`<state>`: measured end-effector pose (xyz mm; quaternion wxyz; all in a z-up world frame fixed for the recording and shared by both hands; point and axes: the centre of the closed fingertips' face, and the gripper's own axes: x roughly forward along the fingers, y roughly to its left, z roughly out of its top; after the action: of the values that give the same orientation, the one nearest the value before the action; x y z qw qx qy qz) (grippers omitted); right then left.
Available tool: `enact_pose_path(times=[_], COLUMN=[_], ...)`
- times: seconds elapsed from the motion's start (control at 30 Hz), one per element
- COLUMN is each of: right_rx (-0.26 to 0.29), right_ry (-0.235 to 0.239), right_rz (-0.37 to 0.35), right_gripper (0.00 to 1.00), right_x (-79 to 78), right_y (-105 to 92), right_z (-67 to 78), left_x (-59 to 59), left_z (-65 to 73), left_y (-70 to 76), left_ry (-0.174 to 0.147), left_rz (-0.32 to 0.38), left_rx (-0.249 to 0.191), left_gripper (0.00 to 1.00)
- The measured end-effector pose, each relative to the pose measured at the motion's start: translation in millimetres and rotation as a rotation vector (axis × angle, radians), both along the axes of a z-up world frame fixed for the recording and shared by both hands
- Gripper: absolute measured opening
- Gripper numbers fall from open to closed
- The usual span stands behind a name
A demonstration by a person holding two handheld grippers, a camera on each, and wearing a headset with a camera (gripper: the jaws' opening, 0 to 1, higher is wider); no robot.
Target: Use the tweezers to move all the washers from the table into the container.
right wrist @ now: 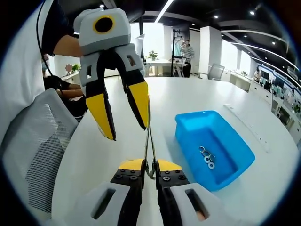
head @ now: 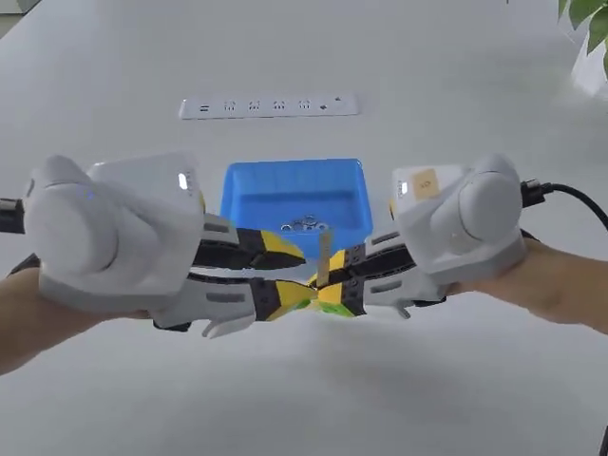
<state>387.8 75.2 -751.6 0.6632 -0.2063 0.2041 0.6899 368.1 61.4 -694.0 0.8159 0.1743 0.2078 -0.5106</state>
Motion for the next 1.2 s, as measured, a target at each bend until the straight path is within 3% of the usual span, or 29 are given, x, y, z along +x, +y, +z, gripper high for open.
enact_pose_path(times=[0.1, 0.2, 0.37, 0.53, 0.63, 0.73, 0.83, 1.2], right_rx=[0.002, 0.003, 0.001, 0.018, 0.024, 0.041, 0.037, 0.038], right_ry=[0.000, -0.003, -0.021, -0.030, -0.049, -0.059, -0.083, -0.121], right_rz=[-0.013, -0.023, -0.029, -0.042, -0.041, -0.040, -0.022, -0.015], right_gripper=[0.10, 0.10, 0.10, 0.10, 0.10, 0.10, 0.10, 0.10], right_x=[2.0, 3.9, 9.2, 16.9, 22.7, 29.5, 35.5, 72.0], right_y=[-2.9, -4.8, -6.2, -3.7, -1.3, 3.7, 8.4, 25.0], right_z=[3.8, 9.0, 21.6, 36.2, 46.6, 57.8, 62.9, 64.7], left_x=[-3.1, -5.0, -8.2, -13.1, -14.6, -16.4, -17.9, -21.5], left_z=[1.1, 2.2, 7.9, 13.9, 11.8, 5.8, 7.2, -8.5], left_y=[8.2, 15.5, 22.8, 26.9, 33.9, 40.0, 40.1, 47.9], left_ry=[-0.006, -0.035, -0.033, 0.007, 0.010, 0.035, 0.067, 0.091], left_rz=[0.029, 0.041, 0.074, 0.121, 0.141, 0.173, 0.217, 0.264], left_rx=[0.010, 0.029, 0.021, -0.050, -0.063, -0.078, -0.159, -0.181], left_gripper=[0.30, 0.38, 0.50, 0.60, 0.61, 0.63, 0.67, 0.73])
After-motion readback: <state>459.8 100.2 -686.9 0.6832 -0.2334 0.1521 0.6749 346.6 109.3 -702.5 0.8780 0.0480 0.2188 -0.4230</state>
